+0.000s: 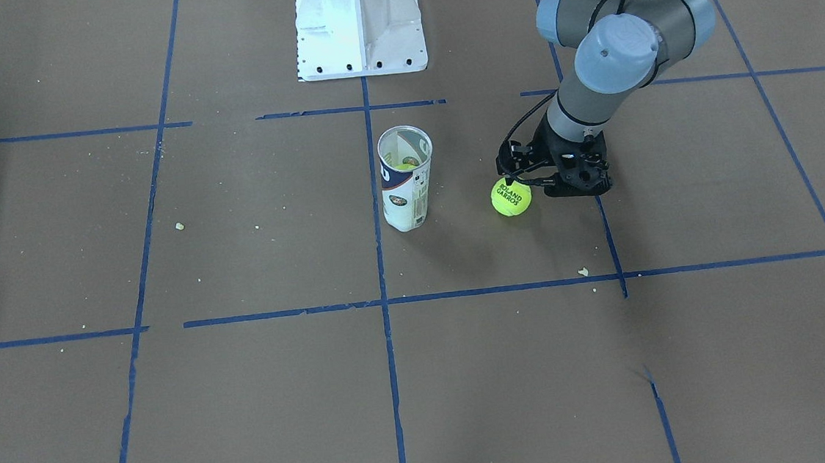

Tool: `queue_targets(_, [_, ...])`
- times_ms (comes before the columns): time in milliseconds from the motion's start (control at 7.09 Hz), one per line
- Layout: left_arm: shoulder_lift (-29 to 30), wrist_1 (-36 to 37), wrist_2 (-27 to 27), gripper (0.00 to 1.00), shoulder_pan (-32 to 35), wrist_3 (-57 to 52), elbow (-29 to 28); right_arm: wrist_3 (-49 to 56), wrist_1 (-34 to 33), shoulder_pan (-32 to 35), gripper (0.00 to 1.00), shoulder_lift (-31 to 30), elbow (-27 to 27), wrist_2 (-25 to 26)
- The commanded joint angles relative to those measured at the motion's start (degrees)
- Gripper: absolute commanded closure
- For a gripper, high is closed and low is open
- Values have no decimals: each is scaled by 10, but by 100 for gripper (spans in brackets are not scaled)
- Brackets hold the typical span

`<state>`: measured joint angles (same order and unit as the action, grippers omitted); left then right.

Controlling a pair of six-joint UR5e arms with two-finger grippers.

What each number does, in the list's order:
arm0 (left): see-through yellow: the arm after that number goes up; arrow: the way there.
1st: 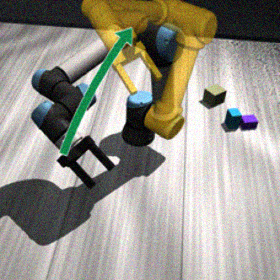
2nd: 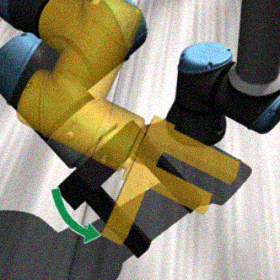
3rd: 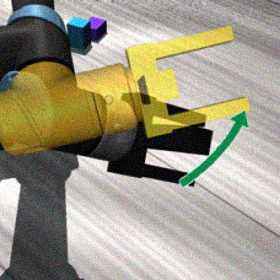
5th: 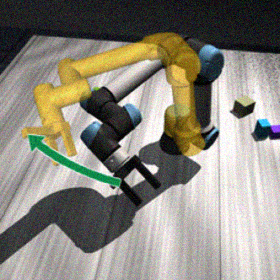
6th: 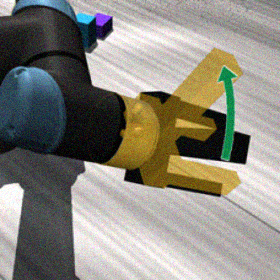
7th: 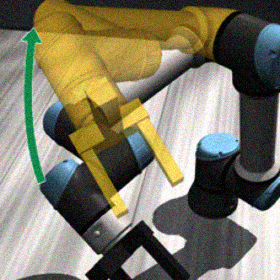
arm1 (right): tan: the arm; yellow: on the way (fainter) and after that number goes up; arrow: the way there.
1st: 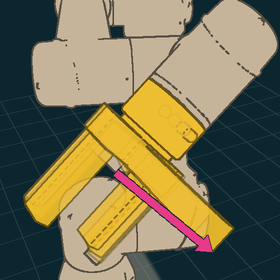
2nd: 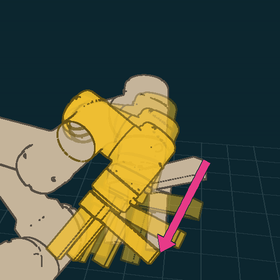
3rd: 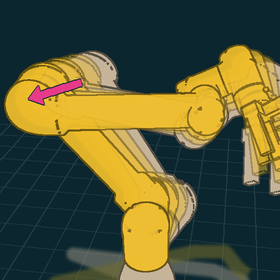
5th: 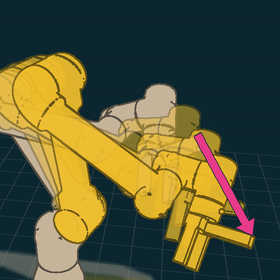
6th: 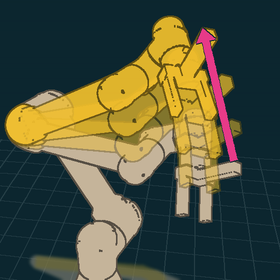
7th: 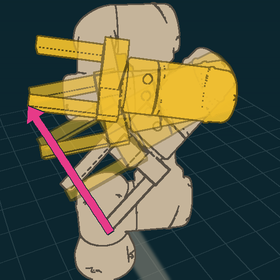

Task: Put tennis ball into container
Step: 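Close the left gripper around the tennis ball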

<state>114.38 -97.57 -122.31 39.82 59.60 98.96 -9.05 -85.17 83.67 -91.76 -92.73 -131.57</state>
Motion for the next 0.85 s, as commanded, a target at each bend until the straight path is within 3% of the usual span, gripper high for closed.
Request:
queue_targets(0, [1, -51, 7, 0, -13, 31, -31, 0, 0, 0, 0, 0, 0, 0])
queue_targets(282, [26, -61, 19, 0, -15, 33, -71, 0, 0, 0, 0, 0, 0, 0])
queue_targets(705, [27, -88, 32, 0, -16, 33, -87, 0, 0, 0, 0, 0, 0, 0])
